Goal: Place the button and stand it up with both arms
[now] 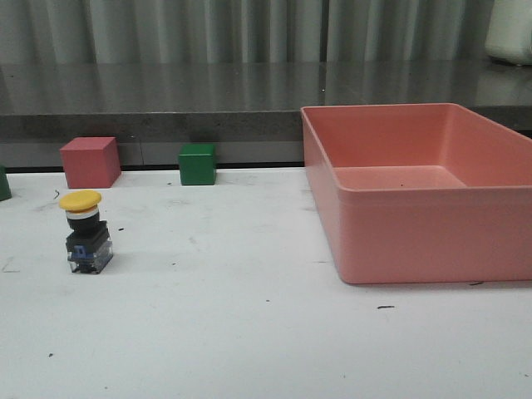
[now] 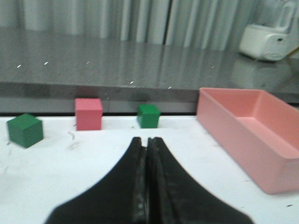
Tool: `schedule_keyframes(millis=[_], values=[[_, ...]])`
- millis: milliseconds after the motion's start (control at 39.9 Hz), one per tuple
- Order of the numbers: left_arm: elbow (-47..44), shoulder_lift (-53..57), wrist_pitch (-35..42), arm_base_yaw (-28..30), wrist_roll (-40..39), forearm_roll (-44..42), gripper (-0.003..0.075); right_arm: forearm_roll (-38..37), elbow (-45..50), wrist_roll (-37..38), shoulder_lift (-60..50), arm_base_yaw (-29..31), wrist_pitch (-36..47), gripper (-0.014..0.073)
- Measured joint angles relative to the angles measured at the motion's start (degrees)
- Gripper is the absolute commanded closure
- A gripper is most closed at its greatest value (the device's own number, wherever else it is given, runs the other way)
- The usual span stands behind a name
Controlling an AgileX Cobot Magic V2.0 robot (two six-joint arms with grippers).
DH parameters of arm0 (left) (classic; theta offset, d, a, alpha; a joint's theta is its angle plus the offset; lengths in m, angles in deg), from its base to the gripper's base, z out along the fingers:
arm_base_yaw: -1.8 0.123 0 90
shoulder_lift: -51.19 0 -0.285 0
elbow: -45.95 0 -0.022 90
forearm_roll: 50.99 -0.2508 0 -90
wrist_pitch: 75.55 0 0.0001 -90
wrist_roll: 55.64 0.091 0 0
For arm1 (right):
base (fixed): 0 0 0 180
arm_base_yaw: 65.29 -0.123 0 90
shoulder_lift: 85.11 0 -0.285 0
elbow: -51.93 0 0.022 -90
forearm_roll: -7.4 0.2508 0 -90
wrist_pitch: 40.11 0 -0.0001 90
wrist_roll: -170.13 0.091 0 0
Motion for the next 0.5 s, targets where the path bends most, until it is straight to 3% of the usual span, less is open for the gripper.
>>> schedule_keyframes(millis=[251,502], values=[[-11.2,0.0,8.3,12.9,0.0,-0.1,0.074,0.0,0.0,0.0,0.0,0.0,0.0,0.0662],[-15.2,0.0,14.4,15.8,0.0,-0.1,0.074,0.0,0.0,0.0,0.0,0.0,0.0,0.0662]])
